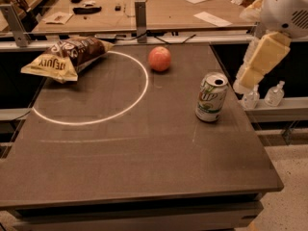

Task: Move brown chip bag near 7up can

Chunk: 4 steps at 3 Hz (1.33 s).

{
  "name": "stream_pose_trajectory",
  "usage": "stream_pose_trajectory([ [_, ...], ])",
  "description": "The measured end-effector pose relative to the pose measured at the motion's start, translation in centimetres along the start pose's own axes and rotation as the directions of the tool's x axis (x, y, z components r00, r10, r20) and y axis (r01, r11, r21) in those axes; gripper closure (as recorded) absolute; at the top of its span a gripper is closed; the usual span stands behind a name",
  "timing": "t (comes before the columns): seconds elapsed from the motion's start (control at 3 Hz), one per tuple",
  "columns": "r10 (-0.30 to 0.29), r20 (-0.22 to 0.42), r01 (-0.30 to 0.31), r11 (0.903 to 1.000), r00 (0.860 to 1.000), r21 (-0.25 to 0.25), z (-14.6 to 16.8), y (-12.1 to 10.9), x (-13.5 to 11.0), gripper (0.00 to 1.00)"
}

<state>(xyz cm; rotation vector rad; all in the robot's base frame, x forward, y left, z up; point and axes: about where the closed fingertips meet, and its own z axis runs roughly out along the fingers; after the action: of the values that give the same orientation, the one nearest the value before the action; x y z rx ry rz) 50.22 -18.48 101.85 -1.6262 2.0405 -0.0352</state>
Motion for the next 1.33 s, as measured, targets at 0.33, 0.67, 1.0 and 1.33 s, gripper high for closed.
stream_pose_trajectory([
  [0.33, 0.012, 0.095, -0.014, 0.9995, 0.995, 0.029, 1.1, -1.7, -2.2, 0.00],
  [0.67, 0.058, 0.195, -0.069, 0.9963, 0.979, 0.051, 2.2, -3.3, -5.7, 0.00],
  [1.0, 0.114, 0.236, -0.126, 0.9912, 0.965, 0.039, 3.4, -4.3, -8.9, 0.00],
  [1.33, 0.168, 0.232, -0.173, 0.9850, 0.958, 0.001, 4.8, -5.4, -12.0, 0.00],
])
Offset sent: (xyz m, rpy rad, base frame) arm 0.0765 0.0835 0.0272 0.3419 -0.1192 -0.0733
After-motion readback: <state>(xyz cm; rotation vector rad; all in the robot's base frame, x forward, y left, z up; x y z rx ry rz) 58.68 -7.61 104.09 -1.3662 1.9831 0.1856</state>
